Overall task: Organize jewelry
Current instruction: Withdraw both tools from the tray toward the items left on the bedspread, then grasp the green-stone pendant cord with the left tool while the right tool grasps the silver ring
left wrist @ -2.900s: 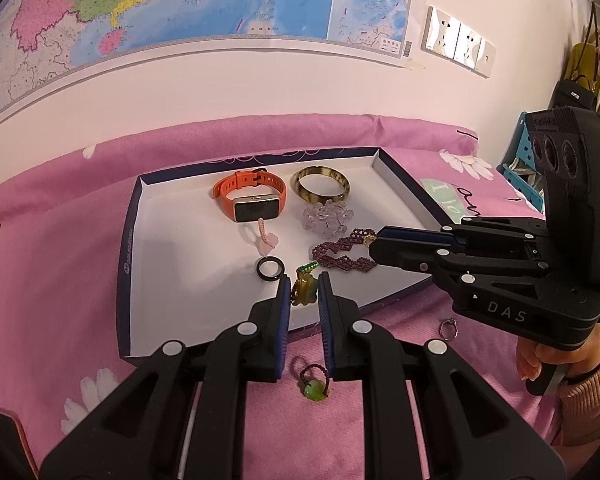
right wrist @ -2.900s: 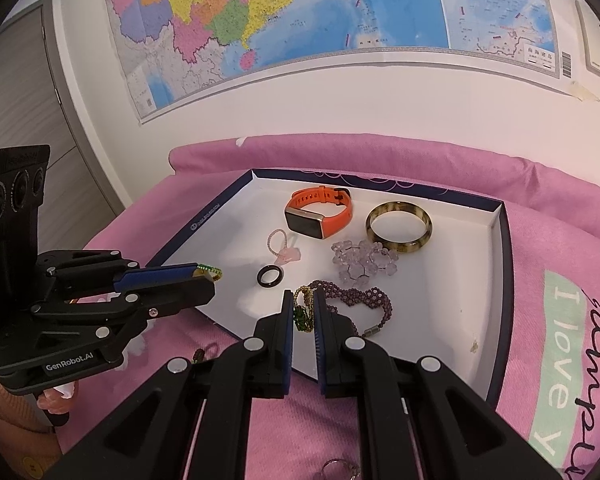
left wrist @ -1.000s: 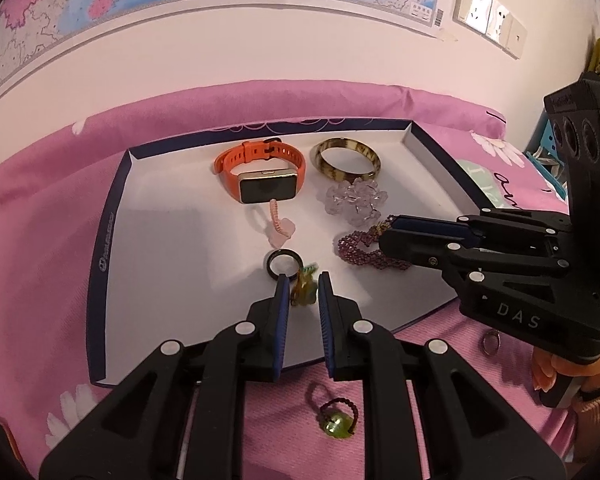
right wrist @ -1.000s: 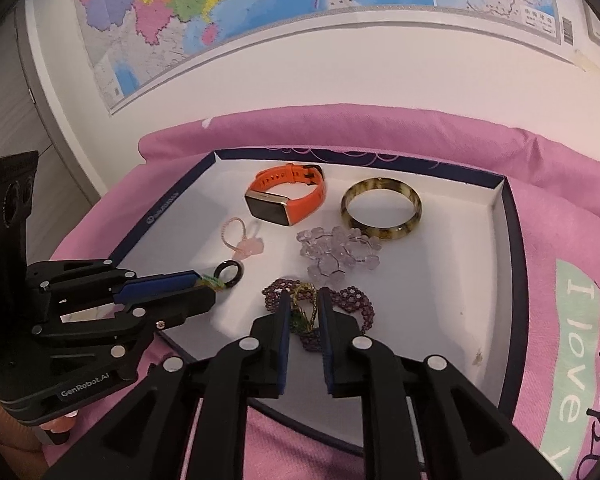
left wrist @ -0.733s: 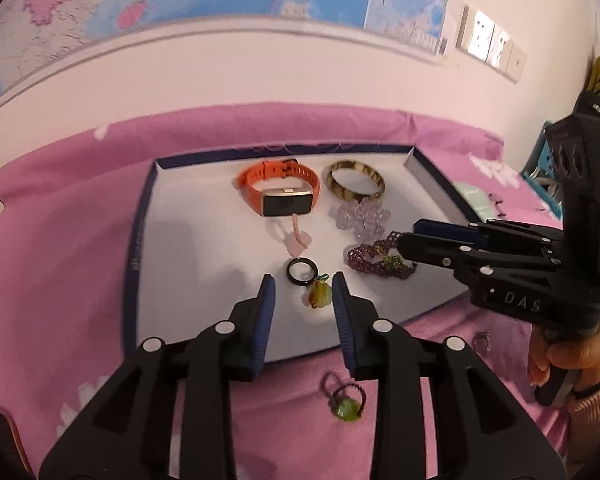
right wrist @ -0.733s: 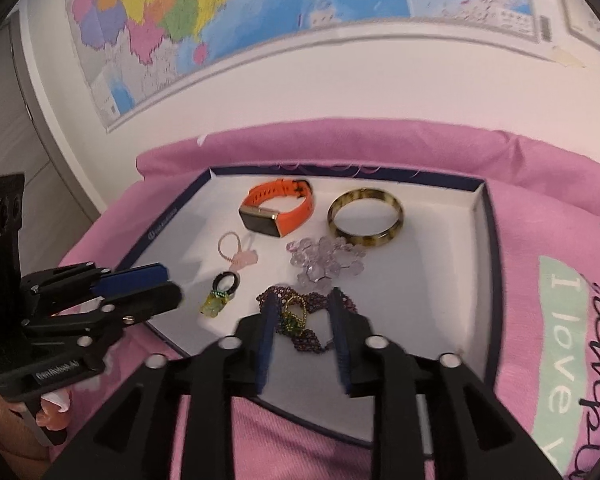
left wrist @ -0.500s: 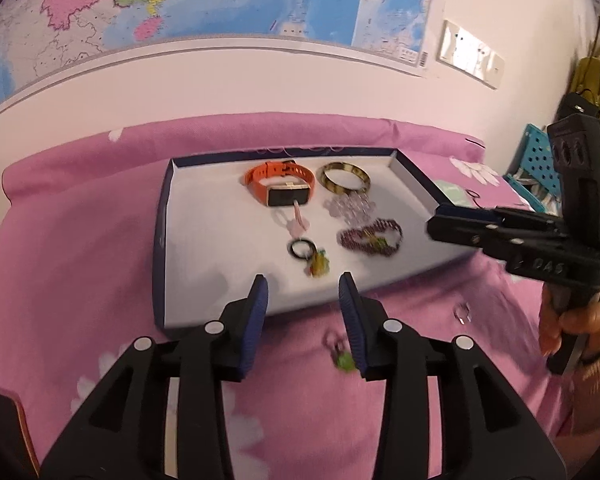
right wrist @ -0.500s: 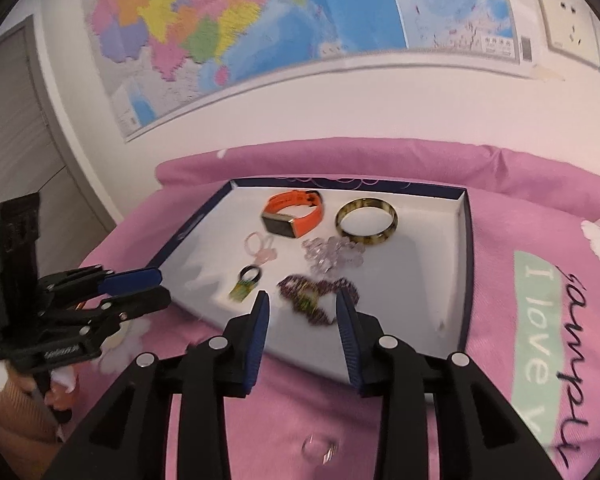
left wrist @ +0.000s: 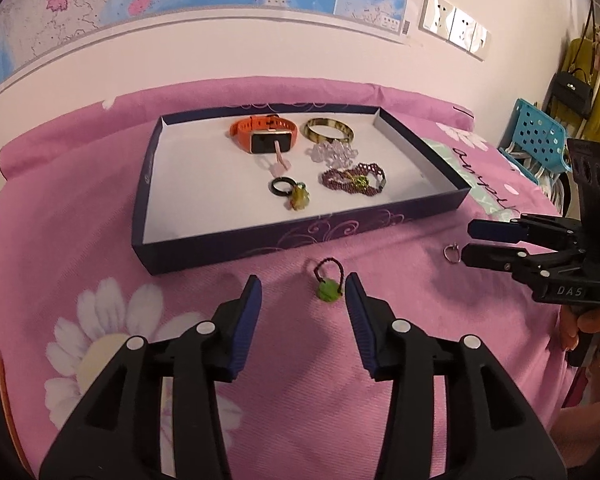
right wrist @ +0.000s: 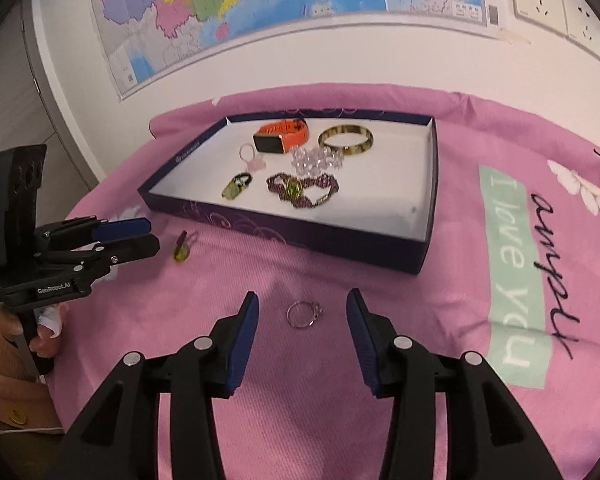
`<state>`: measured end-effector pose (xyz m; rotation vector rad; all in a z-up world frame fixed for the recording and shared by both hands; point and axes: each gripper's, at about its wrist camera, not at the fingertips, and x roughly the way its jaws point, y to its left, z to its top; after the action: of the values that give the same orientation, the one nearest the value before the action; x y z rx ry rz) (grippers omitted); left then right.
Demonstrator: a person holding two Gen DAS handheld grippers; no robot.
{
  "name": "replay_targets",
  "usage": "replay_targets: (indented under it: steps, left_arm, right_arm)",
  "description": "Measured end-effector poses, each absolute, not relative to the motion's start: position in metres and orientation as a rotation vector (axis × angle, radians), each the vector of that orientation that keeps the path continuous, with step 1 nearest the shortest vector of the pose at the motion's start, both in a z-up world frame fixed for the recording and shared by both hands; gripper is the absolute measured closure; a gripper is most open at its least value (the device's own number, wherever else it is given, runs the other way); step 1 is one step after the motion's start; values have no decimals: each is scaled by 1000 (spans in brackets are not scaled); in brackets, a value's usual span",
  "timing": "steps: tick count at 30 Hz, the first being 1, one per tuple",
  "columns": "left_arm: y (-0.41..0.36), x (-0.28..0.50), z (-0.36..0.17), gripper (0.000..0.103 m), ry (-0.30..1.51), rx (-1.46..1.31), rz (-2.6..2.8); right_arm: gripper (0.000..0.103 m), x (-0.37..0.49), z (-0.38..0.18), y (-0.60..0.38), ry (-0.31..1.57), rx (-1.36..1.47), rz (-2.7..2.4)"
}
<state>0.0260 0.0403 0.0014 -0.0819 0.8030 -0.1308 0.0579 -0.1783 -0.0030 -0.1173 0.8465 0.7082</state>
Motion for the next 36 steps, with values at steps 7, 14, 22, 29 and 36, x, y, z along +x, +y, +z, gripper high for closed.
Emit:
replay_targets:
  steps: [7, 14, 22, 29, 36]
  left_arm:
    - [32, 28, -3, 59, 825, -63, -143]
    - [27, 36, -7, 59, 847, -47, -155]
    - [21, 46, -11, 64, 871, -41, -167]
    - [20, 48, -13, 69, 877, -51, -183]
    - [20, 49, -14, 75, 879, -53, -184]
  right_arm:
    - [63, 54, -8, -167, 857, -166, 697]
    - [66, 51, -11, -158, 861, -221, 663]
    - [74, 51, -12, -155, 855, -252, 639]
    - [83, 51, -12, -156, 852, -251, 628]
    - [84, 52, -11, -158, 854, -225, 644]
